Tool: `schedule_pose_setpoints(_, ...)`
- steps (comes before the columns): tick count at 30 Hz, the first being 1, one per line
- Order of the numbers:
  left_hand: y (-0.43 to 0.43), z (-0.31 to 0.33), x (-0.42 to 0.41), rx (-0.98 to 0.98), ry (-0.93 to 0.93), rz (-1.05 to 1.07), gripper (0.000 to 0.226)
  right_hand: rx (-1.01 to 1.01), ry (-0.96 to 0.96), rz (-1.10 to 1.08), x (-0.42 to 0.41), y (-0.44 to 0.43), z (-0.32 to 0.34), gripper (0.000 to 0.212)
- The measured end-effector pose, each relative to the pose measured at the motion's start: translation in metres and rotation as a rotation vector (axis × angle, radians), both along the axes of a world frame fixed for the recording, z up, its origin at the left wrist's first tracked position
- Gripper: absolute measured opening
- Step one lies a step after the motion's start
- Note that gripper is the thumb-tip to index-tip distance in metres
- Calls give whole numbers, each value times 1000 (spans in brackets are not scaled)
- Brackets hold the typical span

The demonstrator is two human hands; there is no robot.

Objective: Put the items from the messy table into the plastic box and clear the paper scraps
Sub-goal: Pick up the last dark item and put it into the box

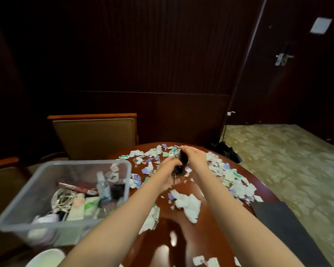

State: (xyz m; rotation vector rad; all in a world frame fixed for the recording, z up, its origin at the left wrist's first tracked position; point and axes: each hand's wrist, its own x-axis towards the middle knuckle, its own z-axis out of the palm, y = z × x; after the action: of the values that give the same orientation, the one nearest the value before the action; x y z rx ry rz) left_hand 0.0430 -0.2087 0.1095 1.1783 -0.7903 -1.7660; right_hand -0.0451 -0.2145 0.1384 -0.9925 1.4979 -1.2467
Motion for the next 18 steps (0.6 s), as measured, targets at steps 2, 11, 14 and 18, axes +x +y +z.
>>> schedule_pose_setpoints(2,7,4,29,6,-23,11,21,0,36,21,29,5,-3,27)
schedule_pose_setpoints(11,26,13,150,30,-204,35,20,125,-75,202,138,16,-18,20)
schedule_pose_setpoints(14,31,5,185,59,-296,6,19,226,-147,272,168,23,-25,18)
schedule_pose_setpoints(18,38,-15,219,170,-443,-65,13,371,-49,367,200,30,-47,23)
